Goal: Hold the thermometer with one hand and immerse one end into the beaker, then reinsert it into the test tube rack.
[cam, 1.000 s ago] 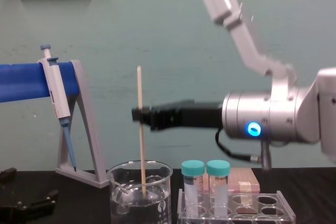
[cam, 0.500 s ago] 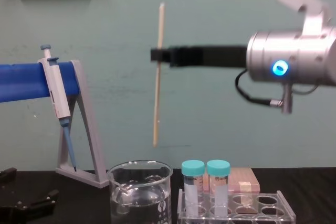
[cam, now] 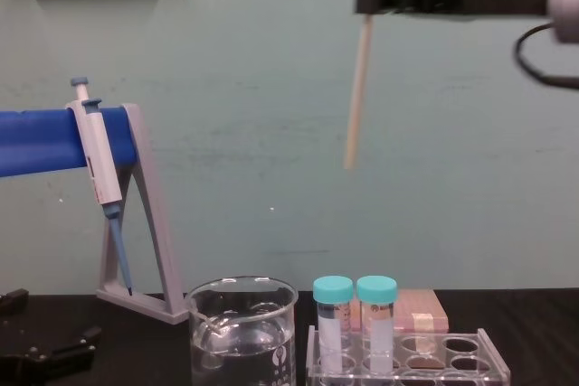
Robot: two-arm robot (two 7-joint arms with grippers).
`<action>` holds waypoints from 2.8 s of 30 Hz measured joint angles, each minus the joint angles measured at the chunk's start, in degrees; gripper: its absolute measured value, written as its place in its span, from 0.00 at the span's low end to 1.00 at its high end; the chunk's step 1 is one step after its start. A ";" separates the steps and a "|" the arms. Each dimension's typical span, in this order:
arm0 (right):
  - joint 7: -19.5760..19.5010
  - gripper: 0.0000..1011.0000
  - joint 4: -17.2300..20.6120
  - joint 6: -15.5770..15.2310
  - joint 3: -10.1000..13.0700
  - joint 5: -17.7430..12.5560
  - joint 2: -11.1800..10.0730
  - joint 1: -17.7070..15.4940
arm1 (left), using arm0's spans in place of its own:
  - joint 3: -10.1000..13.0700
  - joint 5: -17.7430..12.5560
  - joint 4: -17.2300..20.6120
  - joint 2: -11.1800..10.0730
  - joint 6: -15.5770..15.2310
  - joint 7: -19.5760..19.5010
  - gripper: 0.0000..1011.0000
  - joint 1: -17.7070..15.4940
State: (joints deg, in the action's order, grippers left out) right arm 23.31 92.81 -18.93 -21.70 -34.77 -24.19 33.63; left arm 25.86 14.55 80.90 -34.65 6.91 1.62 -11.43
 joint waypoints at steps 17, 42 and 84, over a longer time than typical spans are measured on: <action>-1.02 0.05 2.93 -2.35 3.37 -1.48 -11.67 -4.54 | 0.00 0.00 0.00 0.00 0.00 0.00 0.99 0.00; 1.66 0.05 -5.77 1.81 -2.10 -1.50 -9.89 -5.97 | 0.00 0.00 0.00 0.00 0.00 0.00 0.99 0.00; 6.29 0.05 -18.77 4.65 -6.13 3.72 -4.55 -2.77 | 0.00 0.00 0.00 0.00 0.00 0.00 0.99 0.00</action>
State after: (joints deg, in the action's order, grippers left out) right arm 29.60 74.04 -14.29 -27.83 -31.05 -28.74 30.85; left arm 25.86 14.55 80.90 -34.65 6.91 1.62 -11.43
